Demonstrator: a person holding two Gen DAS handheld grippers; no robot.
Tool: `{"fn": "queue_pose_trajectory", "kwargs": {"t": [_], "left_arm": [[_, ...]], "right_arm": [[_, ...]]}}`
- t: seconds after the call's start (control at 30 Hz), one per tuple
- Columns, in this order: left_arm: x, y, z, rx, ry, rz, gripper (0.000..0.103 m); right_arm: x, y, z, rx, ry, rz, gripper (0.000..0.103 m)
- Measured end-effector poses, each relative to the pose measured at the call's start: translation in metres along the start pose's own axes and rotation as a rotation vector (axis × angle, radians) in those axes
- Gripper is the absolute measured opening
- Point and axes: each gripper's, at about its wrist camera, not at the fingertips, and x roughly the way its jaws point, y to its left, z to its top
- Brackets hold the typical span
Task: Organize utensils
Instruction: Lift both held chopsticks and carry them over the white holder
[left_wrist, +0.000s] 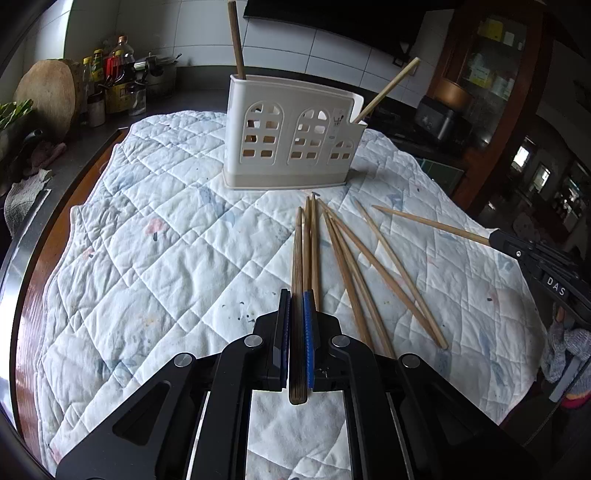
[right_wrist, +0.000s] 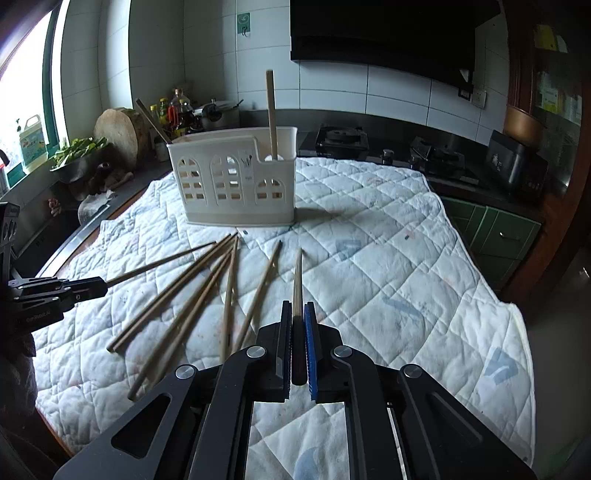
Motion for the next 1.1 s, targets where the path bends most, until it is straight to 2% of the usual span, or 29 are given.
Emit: {"fn": "queue_pose_trajectory", "kwargs": {"t": [0.47, 0.87, 1.1], "left_arm": [[-0.026, -0.009, 0.048, 0.05, -0.11, -0.015, 0.006], [-0.037, -0.013, 0.096, 0.097, -0.14, -0.02, 0.006], [-0.065, -0.016, 0.125, 0.134, -0.192, -0.023, 0.006]], "right_arm": [[-0.02, 0.012, 0.07, -0.081, -0.064, 0.06, 0.007], [-0.03, 0.014, 0.159, -0.085, -0.121, 0.125, 0.007], [-0.034, 0.022, 0.211, -0.081, -0.17, 0.16, 0.007]]}}
